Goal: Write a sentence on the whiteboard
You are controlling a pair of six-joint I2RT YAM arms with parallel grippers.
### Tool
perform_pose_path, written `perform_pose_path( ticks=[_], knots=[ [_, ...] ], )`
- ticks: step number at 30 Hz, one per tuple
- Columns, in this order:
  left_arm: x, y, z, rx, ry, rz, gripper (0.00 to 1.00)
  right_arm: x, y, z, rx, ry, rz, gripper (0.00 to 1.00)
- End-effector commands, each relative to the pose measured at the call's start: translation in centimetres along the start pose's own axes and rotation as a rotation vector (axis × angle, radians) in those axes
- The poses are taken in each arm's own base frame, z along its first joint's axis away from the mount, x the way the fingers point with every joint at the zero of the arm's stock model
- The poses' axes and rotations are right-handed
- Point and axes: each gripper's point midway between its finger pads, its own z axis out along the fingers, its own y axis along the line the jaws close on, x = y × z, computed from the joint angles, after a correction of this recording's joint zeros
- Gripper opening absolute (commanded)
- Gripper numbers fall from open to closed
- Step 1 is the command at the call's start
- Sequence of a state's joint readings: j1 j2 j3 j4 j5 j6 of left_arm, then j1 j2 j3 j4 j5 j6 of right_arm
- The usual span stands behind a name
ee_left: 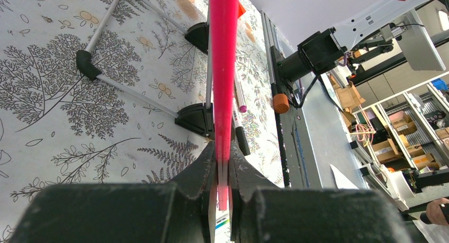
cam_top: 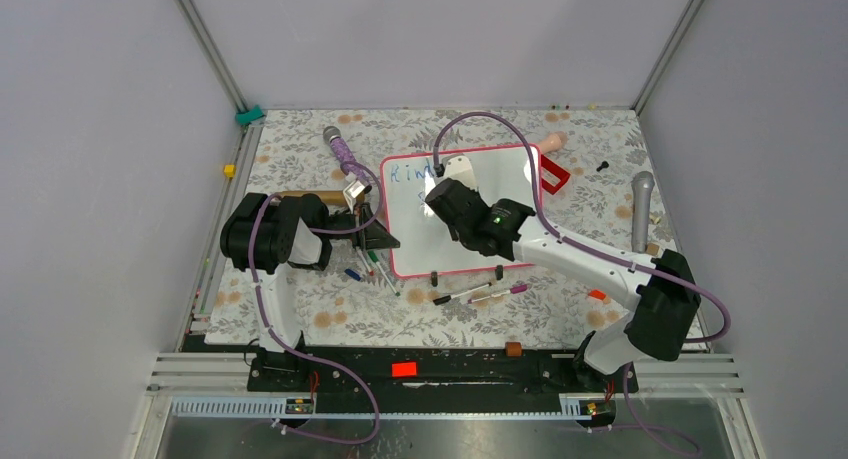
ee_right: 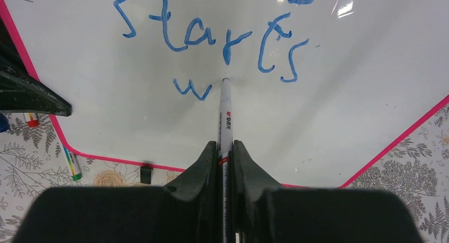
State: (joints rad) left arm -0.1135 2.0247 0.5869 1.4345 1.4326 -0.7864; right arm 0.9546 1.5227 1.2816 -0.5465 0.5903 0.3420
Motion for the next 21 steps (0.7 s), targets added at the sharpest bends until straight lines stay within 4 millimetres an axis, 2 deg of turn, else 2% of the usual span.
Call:
perform_pose_path(
  ticks=[1,8,11,16,21],
  knots=[
    [-0.4,-0.3,-0.1,0.004,-0.005,0.066,0.00,-1.3,-1.0,-0.2,0.030,-0.025,0.050,0.00],
    [-0.4,-0.3,-0.1,0.004,-0.006,0.066,0.00,-1.6,-0.2,-0.3,-0.022,-0.036,0.043,0.00],
    [-0.4,-0.3,-0.1,0.003,-0.006,0.064,0.00,-1.7,-0.5,-0.4,-0.015,-0.045,0.044,0.00],
    [-0.4,-0.3,-0.1,0.003,-0.007,0.065,0.00,-1.8,-2.0,-0.3,0.062,-0.048,0.074,0.00],
    [-0.4,-0.3,-0.1,0.002,-0.007,0.065,0.00,-1.7,-0.9,-0.3,0.004,-0.034,0.075,0.00]
  ],
)
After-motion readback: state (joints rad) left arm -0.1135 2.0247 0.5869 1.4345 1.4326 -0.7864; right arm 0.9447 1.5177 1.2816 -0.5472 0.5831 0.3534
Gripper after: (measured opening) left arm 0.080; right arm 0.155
